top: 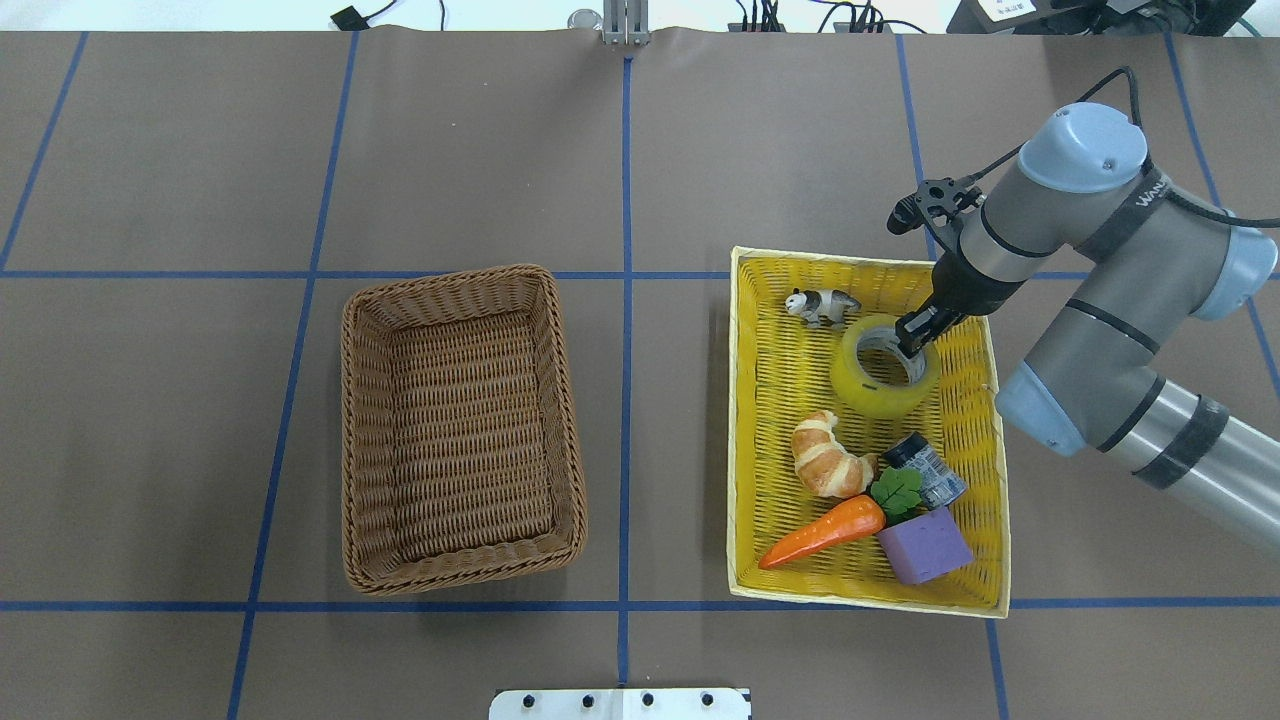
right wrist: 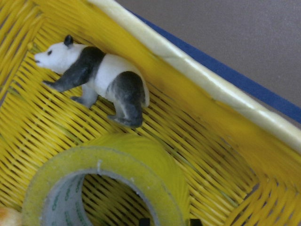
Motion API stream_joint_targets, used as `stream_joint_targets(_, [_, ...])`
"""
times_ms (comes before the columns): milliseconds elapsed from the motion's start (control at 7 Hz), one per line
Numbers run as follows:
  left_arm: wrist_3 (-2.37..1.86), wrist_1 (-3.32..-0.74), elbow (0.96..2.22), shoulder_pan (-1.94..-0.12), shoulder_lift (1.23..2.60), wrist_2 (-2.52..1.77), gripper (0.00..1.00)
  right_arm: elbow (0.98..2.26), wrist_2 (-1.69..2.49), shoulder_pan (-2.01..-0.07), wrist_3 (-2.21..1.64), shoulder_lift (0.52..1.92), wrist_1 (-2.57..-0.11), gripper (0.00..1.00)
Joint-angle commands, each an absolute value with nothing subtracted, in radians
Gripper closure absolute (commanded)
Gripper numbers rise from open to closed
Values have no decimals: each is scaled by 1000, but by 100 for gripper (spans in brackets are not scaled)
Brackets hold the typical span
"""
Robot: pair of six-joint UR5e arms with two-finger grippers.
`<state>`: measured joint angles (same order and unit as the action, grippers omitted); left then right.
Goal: Move tape to another basket
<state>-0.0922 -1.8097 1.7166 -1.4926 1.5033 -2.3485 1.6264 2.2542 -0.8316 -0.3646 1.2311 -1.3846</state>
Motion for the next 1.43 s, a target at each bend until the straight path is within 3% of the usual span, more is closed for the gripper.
stream_joint_targets(0, [-97, -1810, 1720, -1493, 1503, -2349, 2, 1687, 2279, -869, -373, 1227, -1385, 100])
stream_joint_targets(429, [-100, -1810, 1724, -1491, 1543, -2350, 2, 1743, 2433, -960, -580, 1194, -1289, 100])
stream_joint_targets(714, [-235, -1860, 1715, -1465, 1586, -2442, 3, 1736, 2339, -904, -881, 1180, -1023, 100])
stream_joint_targets(1286, [-976, -2511, 1675, -1336, 1594, -2444, 3, 1733, 2217, -827, -1222, 1180, -685, 100])
